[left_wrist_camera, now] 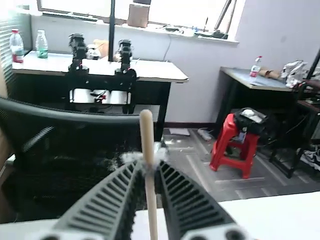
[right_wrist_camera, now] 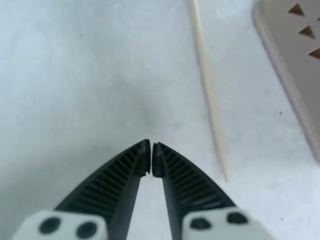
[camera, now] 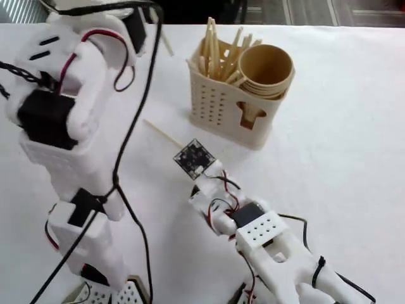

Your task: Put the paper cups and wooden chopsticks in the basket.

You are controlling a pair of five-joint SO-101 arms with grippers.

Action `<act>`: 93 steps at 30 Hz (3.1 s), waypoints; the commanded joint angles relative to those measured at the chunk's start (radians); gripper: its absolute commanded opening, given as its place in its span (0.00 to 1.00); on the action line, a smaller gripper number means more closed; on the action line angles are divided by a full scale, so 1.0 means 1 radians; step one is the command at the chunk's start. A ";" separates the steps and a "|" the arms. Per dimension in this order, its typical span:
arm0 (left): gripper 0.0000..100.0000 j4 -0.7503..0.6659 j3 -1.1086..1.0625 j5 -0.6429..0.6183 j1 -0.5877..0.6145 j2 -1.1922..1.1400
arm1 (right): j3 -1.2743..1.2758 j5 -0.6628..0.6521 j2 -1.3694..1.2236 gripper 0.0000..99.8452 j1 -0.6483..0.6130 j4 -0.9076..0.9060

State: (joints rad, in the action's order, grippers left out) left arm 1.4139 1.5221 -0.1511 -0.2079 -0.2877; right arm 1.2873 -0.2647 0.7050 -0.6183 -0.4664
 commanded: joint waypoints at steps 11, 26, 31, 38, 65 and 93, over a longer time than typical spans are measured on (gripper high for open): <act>0.02 -0.235 -0.273 0.106 -0.159 -0.002 | -0.006 -0.012 0.025 0.02 -0.008 0.012; 0.14 -0.199 -0.382 0.196 -0.154 0.010 | -0.006 -0.012 0.024 0.02 -0.008 0.013; 0.14 0.005 -0.299 0.196 -0.122 0.035 | -0.006 -0.012 0.024 0.02 -0.008 0.013; 0.08 0.342 -0.127 0.198 -0.031 0.091 | -0.006 -0.012 0.024 0.02 -0.008 0.013; 0.02 -0.086 -1.829 0.239 0.180 1.205 | -0.006 -0.012 0.016 0.02 -0.005 0.013; 0.02 -0.499 -3.035 0.259 0.542 2.107 | -0.689 0.087 -0.199 0.02 -0.045 -0.542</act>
State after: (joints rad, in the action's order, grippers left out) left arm 0.9643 -1.5052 0.1066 0.3015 1.8113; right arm 0.7963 -0.1834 0.6114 -0.6383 -0.9452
